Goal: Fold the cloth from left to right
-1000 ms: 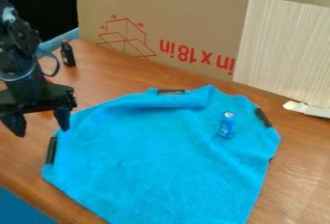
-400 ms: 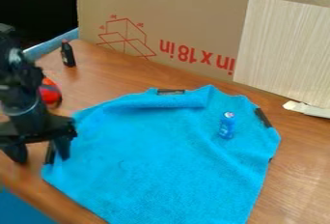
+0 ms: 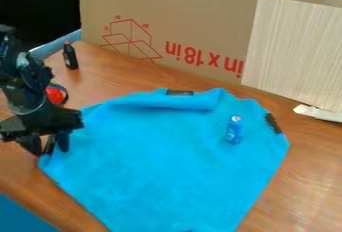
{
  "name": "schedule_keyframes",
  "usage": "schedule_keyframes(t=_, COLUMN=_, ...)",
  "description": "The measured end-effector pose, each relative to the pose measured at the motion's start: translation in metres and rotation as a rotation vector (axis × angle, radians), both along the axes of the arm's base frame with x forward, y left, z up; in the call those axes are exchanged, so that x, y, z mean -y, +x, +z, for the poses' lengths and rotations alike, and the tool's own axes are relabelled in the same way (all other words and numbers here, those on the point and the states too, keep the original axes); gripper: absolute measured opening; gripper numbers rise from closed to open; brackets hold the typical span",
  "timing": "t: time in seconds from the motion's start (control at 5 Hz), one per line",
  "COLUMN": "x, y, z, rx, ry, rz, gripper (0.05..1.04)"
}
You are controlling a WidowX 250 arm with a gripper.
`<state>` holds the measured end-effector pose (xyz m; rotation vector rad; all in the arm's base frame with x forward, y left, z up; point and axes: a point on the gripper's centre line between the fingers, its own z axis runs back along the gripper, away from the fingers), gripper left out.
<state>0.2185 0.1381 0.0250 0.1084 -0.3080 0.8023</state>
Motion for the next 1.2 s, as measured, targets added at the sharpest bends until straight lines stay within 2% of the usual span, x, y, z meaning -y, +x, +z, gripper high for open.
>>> schedule_keyframes(t=0.2, x=0.012, y=-0.005, z=0.005, rx=-0.017, ry=-0.065, rz=-0.033, gripper=0.257)
schedule_keyframes(t=0.4, x=0.025, y=-0.005, z=0.023, rx=-0.004, ry=-0.143, rz=-0.045, gripper=0.11)
schedule_keyframes(t=0.6, x=0.039, y=0.004, z=0.047, rx=0.026, ry=-0.197, rz=-0.056, gripper=0.062)
schedule_keyframes(t=0.8, x=0.058, y=0.024, z=0.062, rx=0.049, ry=-0.23, rz=-0.03, gripper=0.058)
schedule_keyframes(t=1.2, x=0.093, y=0.059, z=0.061, rx=0.027, ry=-0.275, rz=0.033, gripper=0.056)
